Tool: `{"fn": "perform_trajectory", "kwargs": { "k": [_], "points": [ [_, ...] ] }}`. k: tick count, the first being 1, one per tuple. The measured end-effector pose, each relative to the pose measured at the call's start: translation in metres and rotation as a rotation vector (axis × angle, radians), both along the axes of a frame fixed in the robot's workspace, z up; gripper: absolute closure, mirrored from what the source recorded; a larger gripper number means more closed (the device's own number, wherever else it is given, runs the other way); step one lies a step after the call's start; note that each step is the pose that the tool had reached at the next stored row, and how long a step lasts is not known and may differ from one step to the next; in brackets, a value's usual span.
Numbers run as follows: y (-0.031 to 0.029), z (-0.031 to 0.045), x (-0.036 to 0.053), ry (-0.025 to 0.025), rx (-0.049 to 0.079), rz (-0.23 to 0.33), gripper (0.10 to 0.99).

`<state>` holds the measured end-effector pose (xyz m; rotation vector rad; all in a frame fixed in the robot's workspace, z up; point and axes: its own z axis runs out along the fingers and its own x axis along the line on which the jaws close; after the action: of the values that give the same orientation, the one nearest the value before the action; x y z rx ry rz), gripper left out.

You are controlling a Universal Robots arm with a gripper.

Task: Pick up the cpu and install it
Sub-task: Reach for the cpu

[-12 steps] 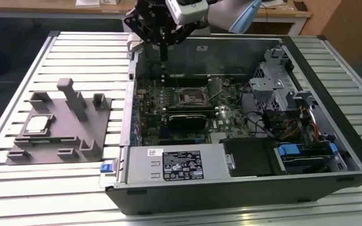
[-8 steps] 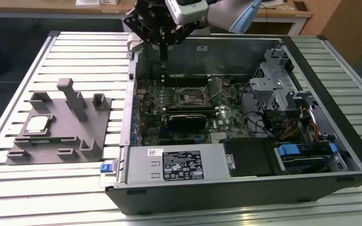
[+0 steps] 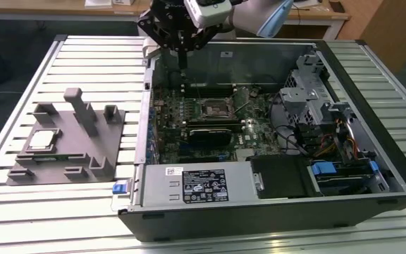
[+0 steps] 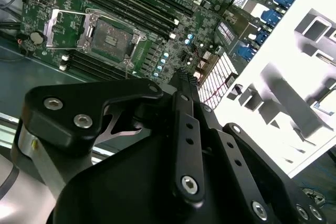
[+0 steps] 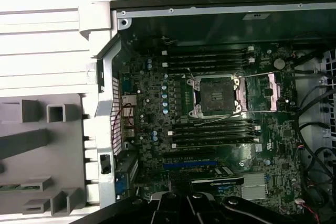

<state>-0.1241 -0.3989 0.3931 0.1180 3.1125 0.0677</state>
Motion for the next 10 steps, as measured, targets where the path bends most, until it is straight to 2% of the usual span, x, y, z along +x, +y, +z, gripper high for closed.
{"fn": "perform_trajectory", "kwargs": {
  "k": [10],
  "points": [
    [0.0,-0.0002,-0.0024,0.0,0.0,0.0,0.98]
  ]
}}
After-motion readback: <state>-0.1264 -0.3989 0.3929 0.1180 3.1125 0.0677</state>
